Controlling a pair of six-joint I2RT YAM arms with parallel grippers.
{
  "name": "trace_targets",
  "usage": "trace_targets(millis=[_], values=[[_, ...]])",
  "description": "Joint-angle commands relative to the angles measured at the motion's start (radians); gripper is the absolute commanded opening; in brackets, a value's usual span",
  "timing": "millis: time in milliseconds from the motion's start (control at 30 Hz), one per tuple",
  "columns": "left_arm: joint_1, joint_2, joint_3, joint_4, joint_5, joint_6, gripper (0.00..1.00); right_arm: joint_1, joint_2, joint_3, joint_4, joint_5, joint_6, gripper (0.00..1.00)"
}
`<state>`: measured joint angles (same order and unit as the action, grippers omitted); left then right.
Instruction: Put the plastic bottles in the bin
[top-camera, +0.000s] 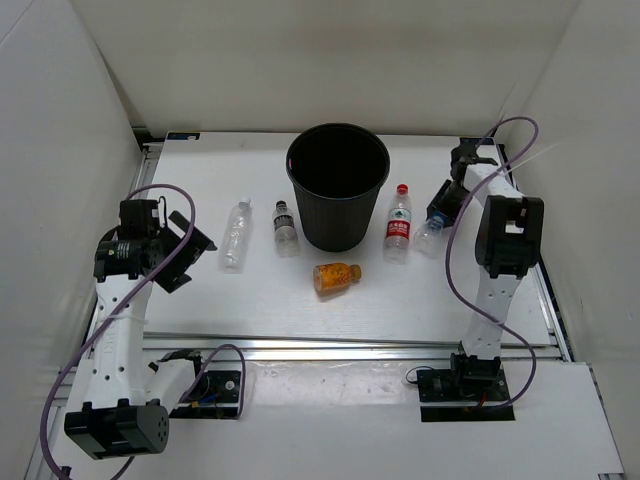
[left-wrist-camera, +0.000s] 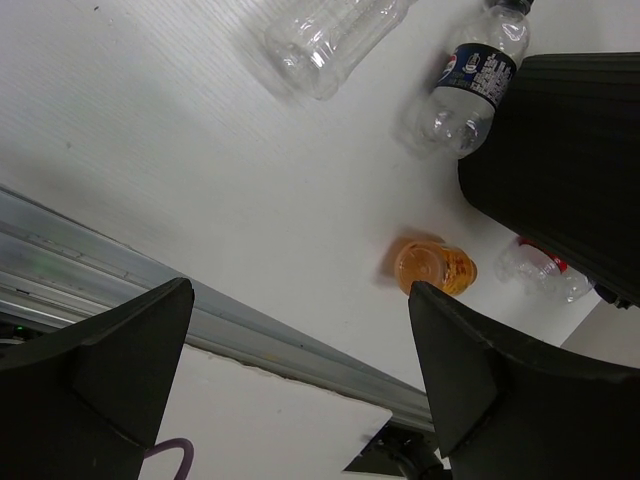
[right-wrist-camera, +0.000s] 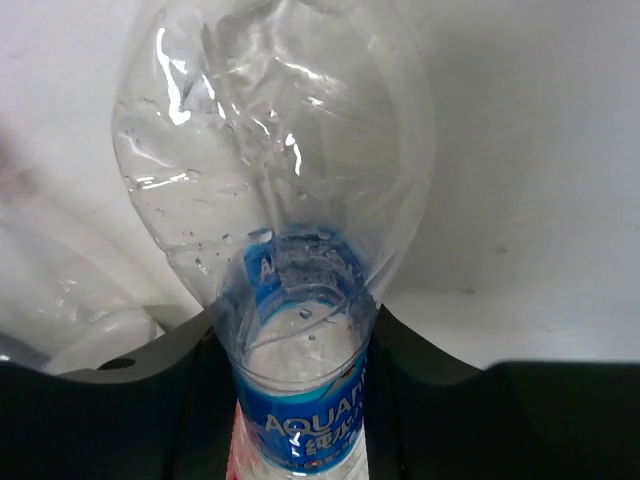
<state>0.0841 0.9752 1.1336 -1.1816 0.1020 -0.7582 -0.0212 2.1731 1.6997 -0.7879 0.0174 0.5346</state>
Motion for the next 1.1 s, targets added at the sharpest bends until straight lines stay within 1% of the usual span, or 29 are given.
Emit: trace_targets(millis=[0,33,67,100,133,167,200,267,300,367,400,433,500,533,567,600,633,667,700,733,767,800,833,900,933,967,1000,1033,1067], values=[[0.006,-0.009,0.000,0.008,0.025,-0.013,1.00,-0.019,-0.132,-0.023,-0.034,0.078,0.037,0.38],[0.006,-0.009,0.000,0.008,0.034,-0.013,1.00,-0.019,-0.168,-0.034,-0.045,0.087,0.038,0.36],[0.006,-0.009,0.000,0.008,0.034,-0.013,1.00,-0.019,-0.208,-0.034,-0.045,0.087,0.071,0.36],[0.006,0.000,0.000,0.008,0.047,-0.013,1.00,-0.019,-0.296,-0.034,-0.054,0.076,0.086,0.34],[0.006,0.000,0.000,0.008,0.047,-0.004,1.00,-0.019,-0.343,-0.034,-0.054,0.056,0.103,0.34],[0.006,0.000,0.000,0.008,0.056,-0.004,1.00,-0.010,-0.387,-0.006,-0.031,0.037,0.120,0.34],[0.006,-0.009,-0.011,0.017,0.056,0.005,1.00,0.010,-0.466,0.008,-0.016,0.018,0.142,0.34],[0.006,-0.019,-0.026,0.031,0.056,0.017,1.00,0.064,-0.521,0.064,0.005,0.018,0.153,0.34],[0.006,-0.020,-0.040,0.042,0.065,0.017,1.00,0.084,-0.551,0.130,0.021,0.018,0.153,0.34],[0.006,-0.020,-0.050,0.042,0.065,0.026,1.00,0.147,-0.552,0.196,0.079,-0.052,0.139,0.34],[0.006,-0.020,-0.051,0.054,0.065,0.026,1.00,0.173,-0.535,0.237,0.079,-0.065,0.128,0.34],[0.006,-0.020,-0.061,0.063,0.074,0.026,1.00,0.232,-0.491,0.336,0.104,-0.065,0.110,0.34],[-0.004,-0.020,-0.087,0.091,0.090,0.026,1.00,0.300,-0.419,0.455,0.104,-0.053,0.070,0.36],[-0.004,-0.020,-0.098,0.103,0.100,0.014,1.00,0.360,-0.379,0.588,0.104,-0.044,0.053,0.38],[-0.015,-0.020,-0.098,0.115,0.100,0.014,1.00,0.386,-0.304,0.645,0.104,-0.043,0.021,0.41],[-0.015,-0.020,-0.098,0.116,0.100,0.014,1.00,0.432,-0.274,0.687,0.104,-0.033,0.021,0.45],[-0.015,-0.020,-0.086,0.116,0.100,0.014,1.00,0.446,-0.245,0.708,0.104,-0.021,0.012,0.59],[-0.024,-0.020,-0.086,0.116,0.100,0.014,1.00,0.458,-0.245,0.693,0.104,-0.011,0.011,0.66],[-0.024,-0.020,-0.075,0.116,0.100,0.014,1.00,0.458,-0.245,0.671,0.104,-0.011,0.024,0.72],[-0.024,-0.020,-0.075,0.116,0.100,0.014,1.00,0.458,-0.259,0.638,0.104,-0.023,0.024,0.88],[-0.033,-0.020,-0.075,0.106,0.100,0.023,1.00,0.458,-0.294,0.609,0.104,-0.023,0.036,1.00],[-0.033,-0.029,-0.075,0.106,0.091,0.023,1.00,0.458,-0.314,0.595,0.095,-0.084,0.036,1.00],[-0.033,-0.029,-0.075,0.106,0.091,0.023,1.00,0.443,-0.356,0.606,0.095,-0.108,0.036,1.00],[-0.046,-0.055,-0.086,0.106,0.091,0.023,1.00,0.412,-0.413,0.617,0.082,-0.122,0.036,1.00],[-0.046,-0.072,-0.115,0.106,0.091,0.023,1.00,0.394,-0.488,0.591,0.082,-0.102,0.054,1.00],[-0.046,-0.081,-0.127,0.106,0.091,0.023,1.00,0.347,-0.530,0.553,0.082,-0.064,0.097,1.00],[-0.046,-0.090,-0.141,0.106,0.091,0.023,1.00,0.319,-0.611,0.499,0.104,-0.044,0.119,1.00],[-0.046,-0.105,-0.168,0.106,0.091,0.023,1.00,0.290,-0.646,0.365,0.114,-0.025,0.136,1.00],[-0.046,-0.105,-0.181,0.106,0.091,0.013,1.00,0.230,-0.676,0.294,0.115,-0.010,0.145,1.00]])
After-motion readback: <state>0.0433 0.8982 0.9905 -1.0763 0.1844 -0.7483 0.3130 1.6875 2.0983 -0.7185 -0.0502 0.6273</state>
